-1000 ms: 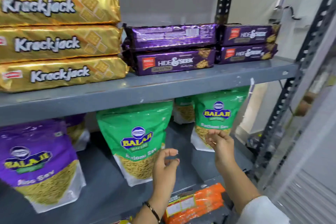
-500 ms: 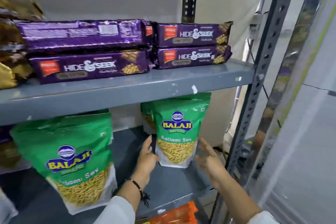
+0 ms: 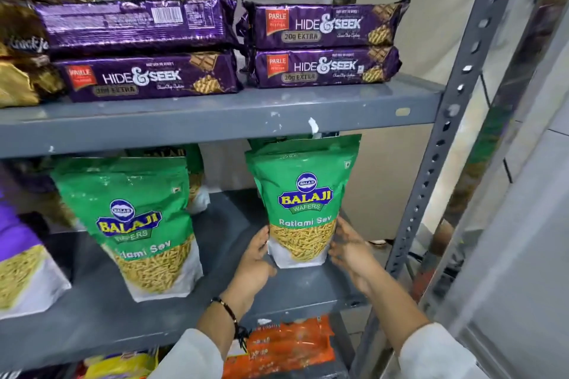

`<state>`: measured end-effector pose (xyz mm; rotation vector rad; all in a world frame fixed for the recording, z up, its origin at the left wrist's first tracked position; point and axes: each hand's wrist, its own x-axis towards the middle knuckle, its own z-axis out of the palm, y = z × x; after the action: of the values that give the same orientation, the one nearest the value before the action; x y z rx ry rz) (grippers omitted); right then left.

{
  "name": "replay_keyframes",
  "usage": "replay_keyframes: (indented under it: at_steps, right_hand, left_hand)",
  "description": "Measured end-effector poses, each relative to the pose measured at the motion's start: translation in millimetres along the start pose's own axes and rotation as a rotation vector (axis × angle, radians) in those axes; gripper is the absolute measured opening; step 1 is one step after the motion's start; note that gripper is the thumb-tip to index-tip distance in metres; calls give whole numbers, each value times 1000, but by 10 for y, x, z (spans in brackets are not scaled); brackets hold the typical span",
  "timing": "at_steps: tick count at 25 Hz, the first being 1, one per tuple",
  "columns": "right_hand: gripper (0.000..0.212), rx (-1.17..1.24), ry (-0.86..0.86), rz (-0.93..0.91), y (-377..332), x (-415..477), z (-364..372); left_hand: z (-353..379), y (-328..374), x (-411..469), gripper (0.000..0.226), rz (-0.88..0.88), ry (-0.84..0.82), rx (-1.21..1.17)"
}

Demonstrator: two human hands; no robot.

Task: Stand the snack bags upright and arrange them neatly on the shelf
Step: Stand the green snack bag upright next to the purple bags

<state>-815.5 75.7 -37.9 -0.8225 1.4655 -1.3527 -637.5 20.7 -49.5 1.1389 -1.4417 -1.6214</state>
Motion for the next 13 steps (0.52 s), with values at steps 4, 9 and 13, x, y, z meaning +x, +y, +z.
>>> replay_keyframes:
  at_steps: [4, 9, 13]
  right_hand:
    - [64, 37, -26, -9, 60, -8, -4]
    - [69, 38, -56, -15, 17, 7, -28]
    - [68, 13, -55, -6, 45, 32, -47]
  left_hand:
    - [6, -64, -16, 87, -13, 32, 37]
    - [64, -39, -47, 86, -12, 61, 37]
    - [114, -37, -86, 87, -30, 75, 42]
